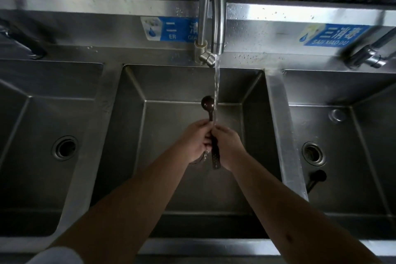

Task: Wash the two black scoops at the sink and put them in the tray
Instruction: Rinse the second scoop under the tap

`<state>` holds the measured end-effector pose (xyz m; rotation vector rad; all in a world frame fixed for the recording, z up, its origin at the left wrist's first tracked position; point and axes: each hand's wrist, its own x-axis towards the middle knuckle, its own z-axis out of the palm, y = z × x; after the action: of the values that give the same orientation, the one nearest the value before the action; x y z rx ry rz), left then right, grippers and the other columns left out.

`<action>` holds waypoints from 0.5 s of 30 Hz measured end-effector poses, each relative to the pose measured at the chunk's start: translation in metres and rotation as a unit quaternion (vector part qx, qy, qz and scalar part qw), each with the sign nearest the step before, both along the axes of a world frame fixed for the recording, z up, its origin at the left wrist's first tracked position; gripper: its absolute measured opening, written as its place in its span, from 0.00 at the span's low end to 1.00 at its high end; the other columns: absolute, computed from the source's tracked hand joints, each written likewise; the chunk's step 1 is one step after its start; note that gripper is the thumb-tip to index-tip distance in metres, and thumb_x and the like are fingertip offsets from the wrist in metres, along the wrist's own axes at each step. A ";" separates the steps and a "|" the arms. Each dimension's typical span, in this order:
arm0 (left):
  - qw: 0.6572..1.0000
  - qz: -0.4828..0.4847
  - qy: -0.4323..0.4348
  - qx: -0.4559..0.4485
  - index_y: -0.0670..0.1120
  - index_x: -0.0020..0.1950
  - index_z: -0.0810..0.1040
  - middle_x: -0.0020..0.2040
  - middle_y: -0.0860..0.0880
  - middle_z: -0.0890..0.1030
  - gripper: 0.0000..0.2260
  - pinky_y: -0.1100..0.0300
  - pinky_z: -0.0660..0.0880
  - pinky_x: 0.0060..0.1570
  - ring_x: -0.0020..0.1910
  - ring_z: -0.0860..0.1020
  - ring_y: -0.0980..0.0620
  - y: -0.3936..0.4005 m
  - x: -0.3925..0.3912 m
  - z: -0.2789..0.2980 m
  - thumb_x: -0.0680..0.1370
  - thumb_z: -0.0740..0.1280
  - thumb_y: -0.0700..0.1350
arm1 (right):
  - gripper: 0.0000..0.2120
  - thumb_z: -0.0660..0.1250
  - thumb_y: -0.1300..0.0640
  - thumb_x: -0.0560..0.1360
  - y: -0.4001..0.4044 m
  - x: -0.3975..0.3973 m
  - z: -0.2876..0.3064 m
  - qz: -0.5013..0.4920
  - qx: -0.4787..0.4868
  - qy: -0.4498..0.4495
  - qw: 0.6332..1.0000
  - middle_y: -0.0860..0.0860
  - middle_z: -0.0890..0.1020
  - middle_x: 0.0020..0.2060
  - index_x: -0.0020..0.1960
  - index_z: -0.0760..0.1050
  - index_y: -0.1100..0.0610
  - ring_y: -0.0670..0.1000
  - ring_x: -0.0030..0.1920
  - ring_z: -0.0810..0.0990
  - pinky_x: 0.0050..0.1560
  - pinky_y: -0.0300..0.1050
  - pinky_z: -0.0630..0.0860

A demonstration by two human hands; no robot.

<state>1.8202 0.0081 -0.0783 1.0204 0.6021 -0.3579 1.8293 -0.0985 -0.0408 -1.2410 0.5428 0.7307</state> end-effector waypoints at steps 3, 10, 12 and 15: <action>0.999 -0.002 -0.030 0.018 0.49 0.44 0.83 0.28 0.51 0.80 0.09 0.61 0.69 0.21 0.25 0.76 0.54 0.011 0.025 0.020 0.80 0.64 0.46 | 0.11 0.60 0.61 0.83 0.009 0.020 0.022 -0.006 0.043 -0.036 0.998 0.57 0.83 0.37 0.56 0.80 0.63 0.49 0.30 0.82 0.32 0.42 0.78; 0.995 0.039 -0.083 0.039 0.50 0.48 0.84 0.34 0.51 0.81 0.09 0.61 0.70 0.27 0.30 0.76 0.54 0.030 0.069 0.065 0.80 0.64 0.46 | 0.12 0.58 0.63 0.84 0.035 0.057 0.061 -0.021 0.118 -0.115 0.986 0.53 0.82 0.28 0.47 0.78 0.62 0.47 0.26 0.81 0.26 0.39 0.77; 0.994 0.046 -0.091 0.042 0.52 0.50 0.83 0.36 0.50 0.81 0.09 0.62 0.70 0.26 0.30 0.77 0.55 0.031 0.070 0.070 0.80 0.63 0.46 | 0.12 0.58 0.62 0.84 0.037 0.060 0.062 -0.019 0.133 -0.109 0.985 0.53 0.81 0.27 0.46 0.78 0.61 0.48 0.26 0.80 0.24 0.39 0.75; 0.996 0.055 -0.045 0.060 0.54 0.54 0.81 0.41 0.48 0.83 0.10 0.60 0.72 0.27 0.32 0.79 0.53 0.025 0.056 0.063 0.79 0.62 0.45 | 0.14 0.57 0.59 0.84 0.031 0.047 0.052 0.007 0.130 -0.058 0.990 0.55 0.81 0.30 0.46 0.78 0.62 0.50 0.27 0.79 0.26 0.42 0.76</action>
<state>1.8764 0.0331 -0.0156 1.1081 0.6014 -0.1790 1.8766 -0.0672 0.0112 -1.0381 0.3312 0.7118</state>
